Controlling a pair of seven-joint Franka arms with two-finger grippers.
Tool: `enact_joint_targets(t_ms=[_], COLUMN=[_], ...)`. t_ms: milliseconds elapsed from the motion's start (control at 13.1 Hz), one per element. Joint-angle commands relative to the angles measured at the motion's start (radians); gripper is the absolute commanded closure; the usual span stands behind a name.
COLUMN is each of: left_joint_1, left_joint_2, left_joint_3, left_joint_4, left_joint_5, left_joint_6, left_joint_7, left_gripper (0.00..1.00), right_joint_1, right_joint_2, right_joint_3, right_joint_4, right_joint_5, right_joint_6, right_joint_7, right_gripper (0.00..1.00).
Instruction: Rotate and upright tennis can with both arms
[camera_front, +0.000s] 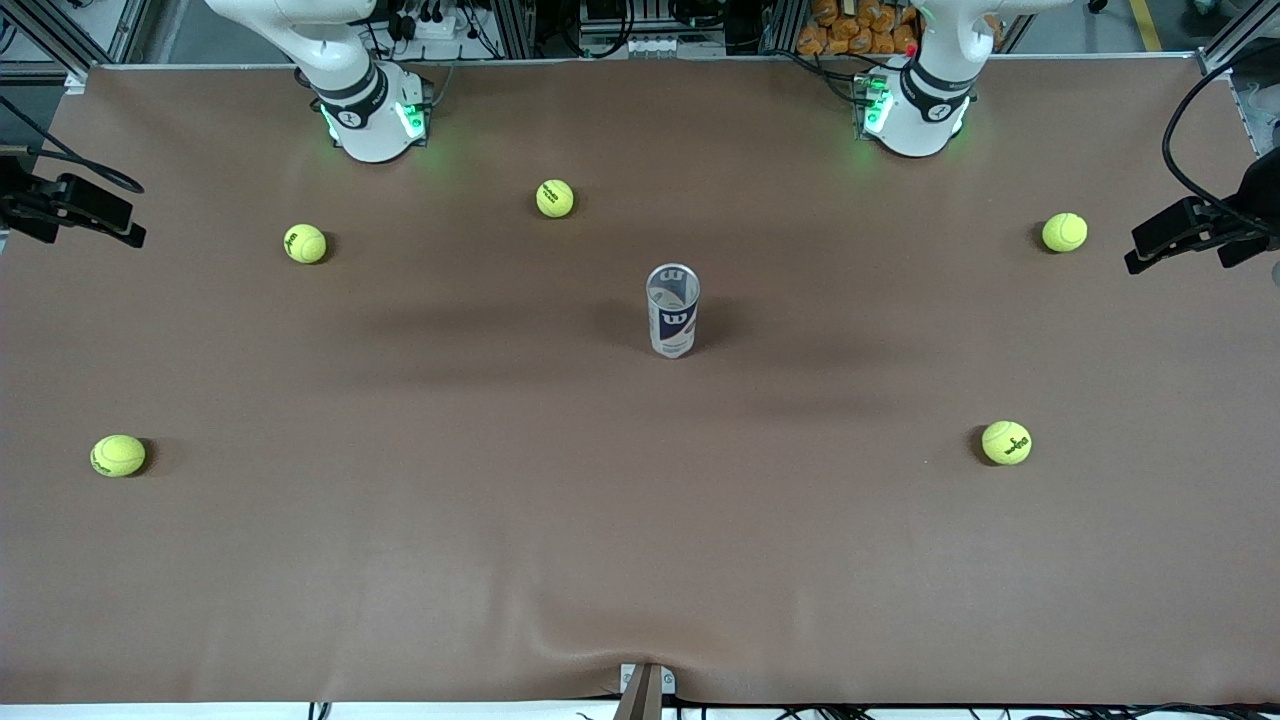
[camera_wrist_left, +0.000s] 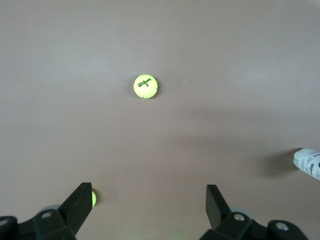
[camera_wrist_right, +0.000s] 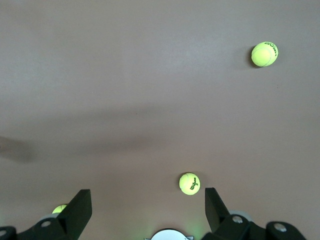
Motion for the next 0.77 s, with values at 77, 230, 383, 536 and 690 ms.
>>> enact_joint_targets(t_ms=[77, 230, 383, 536, 690], left_joint_1=[-0.002, -0.002, -0.002, -0.004, -0.004], left_joint_2=[-0.022, -0.02, -0.013, -0.011, -0.011], left_joint_3=[0.0, 0.0, -0.001, -0.001, -0.001], left_joint_4=[-0.019, -0.019, -0.017, -0.016, -0.014], left_joint_5=[0.006, 0.006, 0.006, 0.006, 0.006], left_joint_6=[0.013, 0.012, 0.012, 0.012, 0.012], left_joint_7=[0.013, 0.015, 0.015, 0.015, 0.015], left_gripper=[0.0, 0.0, 0.0, 0.0, 0.0], right_joint_1=[0.008, 0.006, 0.006, 0.006, 0.006], right_joint_2=[0.007, 0.007, 0.007, 0.007, 0.007], right_joint_3=[0.0, 0.0, 0.0, 0.0, 0.0], right_joint_4=[0.015, 0.015, 0.015, 0.015, 0.015], right_joint_5=[-0.01, -0.01, -0.01, -0.01, -0.01], right_joint_6=[-0.007, -0.006, -0.006, -0.006, -0.006], right_joint_7=[0.012, 0.012, 0.012, 0.012, 0.012], right_gripper=[0.0, 0.0, 0.0, 0.0, 0.0])
